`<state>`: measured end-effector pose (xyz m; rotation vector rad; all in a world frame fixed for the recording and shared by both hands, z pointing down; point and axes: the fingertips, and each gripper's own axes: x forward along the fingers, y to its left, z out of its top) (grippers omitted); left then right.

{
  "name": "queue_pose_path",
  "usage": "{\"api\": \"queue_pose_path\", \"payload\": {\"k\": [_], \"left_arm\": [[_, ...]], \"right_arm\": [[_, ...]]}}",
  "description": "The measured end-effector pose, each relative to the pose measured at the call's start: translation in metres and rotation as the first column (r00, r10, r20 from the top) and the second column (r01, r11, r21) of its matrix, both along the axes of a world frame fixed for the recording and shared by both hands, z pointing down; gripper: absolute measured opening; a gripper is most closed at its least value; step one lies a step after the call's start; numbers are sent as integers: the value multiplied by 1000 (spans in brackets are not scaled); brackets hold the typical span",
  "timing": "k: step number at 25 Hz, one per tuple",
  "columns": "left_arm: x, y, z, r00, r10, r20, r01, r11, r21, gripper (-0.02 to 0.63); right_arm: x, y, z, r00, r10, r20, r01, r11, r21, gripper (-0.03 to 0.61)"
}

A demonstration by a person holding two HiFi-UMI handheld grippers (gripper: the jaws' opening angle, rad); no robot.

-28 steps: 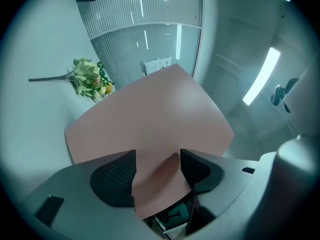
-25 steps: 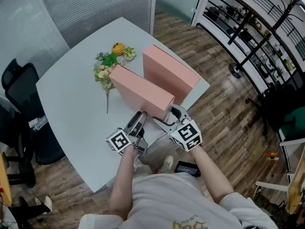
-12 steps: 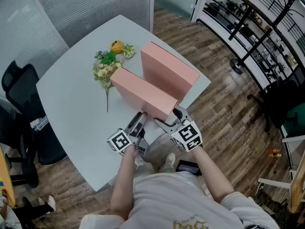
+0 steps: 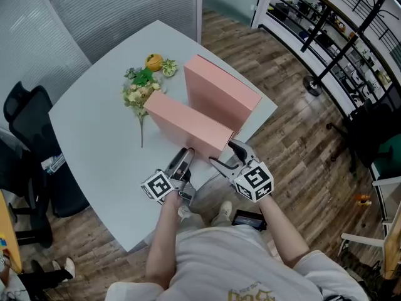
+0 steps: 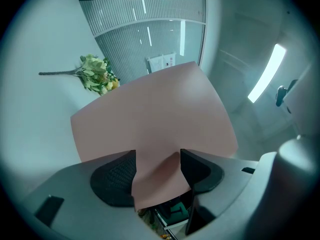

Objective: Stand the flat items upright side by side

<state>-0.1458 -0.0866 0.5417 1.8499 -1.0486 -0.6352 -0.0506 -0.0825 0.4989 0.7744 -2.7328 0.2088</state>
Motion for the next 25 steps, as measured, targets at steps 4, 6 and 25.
{"api": "queue_pose_path", "payload": {"k": [4, 6, 25], "left_arm": [[-1, 0, 0, 1000, -1, -4, 1, 1000, -7, 265], [-1, 0, 2, 1000, -4, -18, 4, 1000, -14, 265], [4, 3, 7, 1000, 23, -7, -24, 999, -26, 265]], "right_arm": [[4, 1, -2, 999, -2, 32, 2, 1000, -22, 322], [5, 0, -2, 999, 0, 34, 1, 1000, -19, 322], [5, 6, 0, 1000, -22, 9, 22, 1000, 6, 275]]}}
